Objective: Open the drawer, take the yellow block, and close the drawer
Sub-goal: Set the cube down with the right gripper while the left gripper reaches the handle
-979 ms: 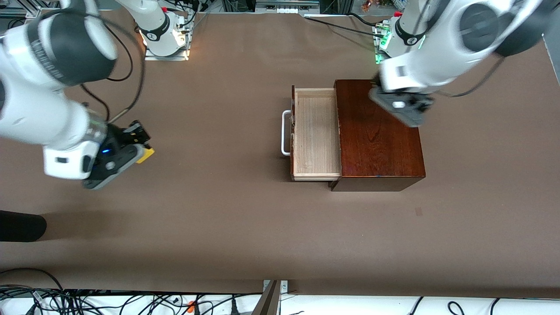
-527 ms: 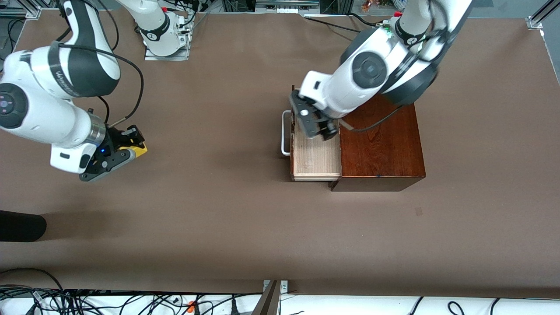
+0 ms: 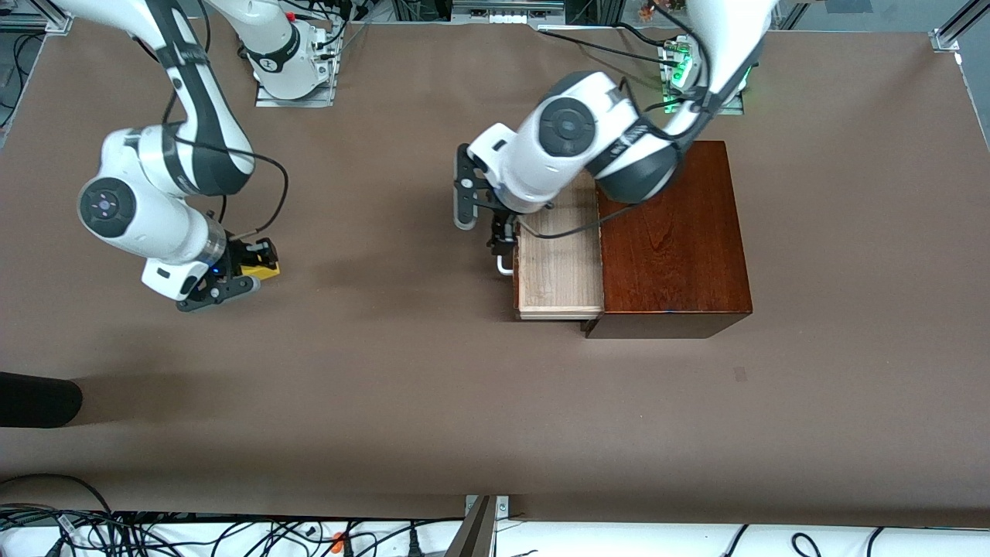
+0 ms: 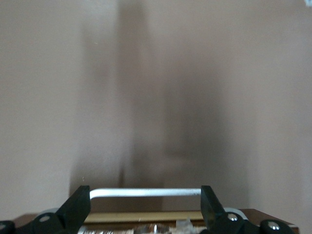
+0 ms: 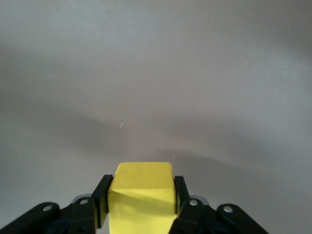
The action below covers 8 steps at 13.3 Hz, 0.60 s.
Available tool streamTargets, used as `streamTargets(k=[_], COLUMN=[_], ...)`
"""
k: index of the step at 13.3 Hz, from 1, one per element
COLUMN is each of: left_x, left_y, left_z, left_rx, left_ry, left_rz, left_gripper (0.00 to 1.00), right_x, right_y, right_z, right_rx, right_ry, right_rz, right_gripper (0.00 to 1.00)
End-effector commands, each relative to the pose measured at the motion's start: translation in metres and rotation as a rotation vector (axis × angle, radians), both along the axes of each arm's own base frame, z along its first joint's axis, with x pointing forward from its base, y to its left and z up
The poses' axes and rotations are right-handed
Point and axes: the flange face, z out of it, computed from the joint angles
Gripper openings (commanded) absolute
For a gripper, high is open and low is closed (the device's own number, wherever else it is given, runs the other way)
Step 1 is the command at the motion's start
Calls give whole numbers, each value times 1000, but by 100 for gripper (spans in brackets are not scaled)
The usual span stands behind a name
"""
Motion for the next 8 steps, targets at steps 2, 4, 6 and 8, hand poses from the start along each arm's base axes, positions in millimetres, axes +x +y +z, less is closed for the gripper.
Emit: streamTargets(k=[2, 4, 6, 8], left_x=[-9, -8, -15, -21], left_y=[-23, -19, -21, -23], left_z=[-27, -46, -56, -59], left_rx=[33, 84, 100, 124], left_ry=[-37, -58, -47, -53], left_rz=[-92, -131, -150, -172], left_gripper=[100, 100, 100, 100], right_x=[17, 25, 25, 25], right_y=[-1, -19, -22, -23], right_z=[-65, -90, -103, -106], right_rx=[23, 14, 5, 5], right_ry=[-69, -117, -122, -119], right_rz=[-72, -83, -74, -79], right_gripper=[0, 0, 0, 0])
